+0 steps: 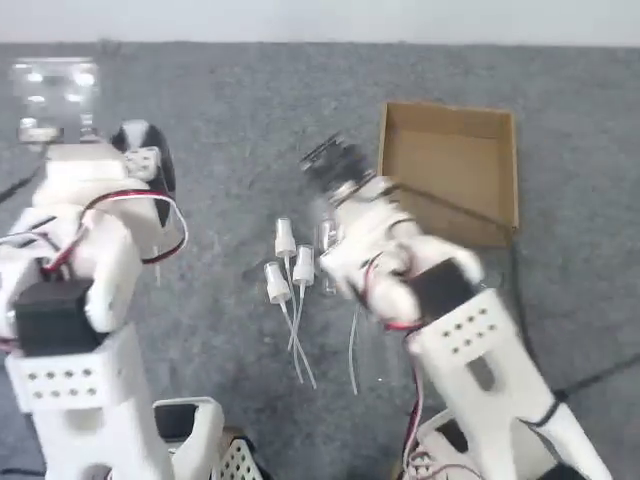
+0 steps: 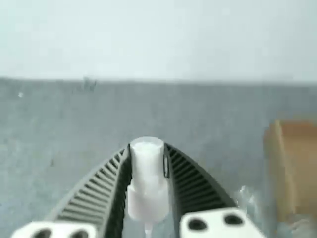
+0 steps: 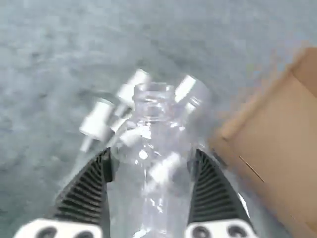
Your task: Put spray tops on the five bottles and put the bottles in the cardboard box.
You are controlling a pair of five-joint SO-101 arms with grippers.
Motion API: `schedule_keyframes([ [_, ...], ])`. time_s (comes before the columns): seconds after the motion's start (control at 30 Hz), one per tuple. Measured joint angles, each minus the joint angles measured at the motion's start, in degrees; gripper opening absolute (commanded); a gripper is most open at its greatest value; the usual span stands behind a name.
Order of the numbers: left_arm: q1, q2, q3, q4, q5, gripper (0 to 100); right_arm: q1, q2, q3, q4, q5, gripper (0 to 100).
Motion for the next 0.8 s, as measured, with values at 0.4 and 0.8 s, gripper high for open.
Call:
schedule_keyframes([
  [0.4,0.09,0.0,-8.44,-0.79,17.41,1,-12.13,-0.88,12.04,-17.49,4.48,0.6],
  [0.8,4.92,-0.44,-2.11,-9.32,21.27,1,-13.27,-12.57,23.91,-29.01,0.0,0.6],
])
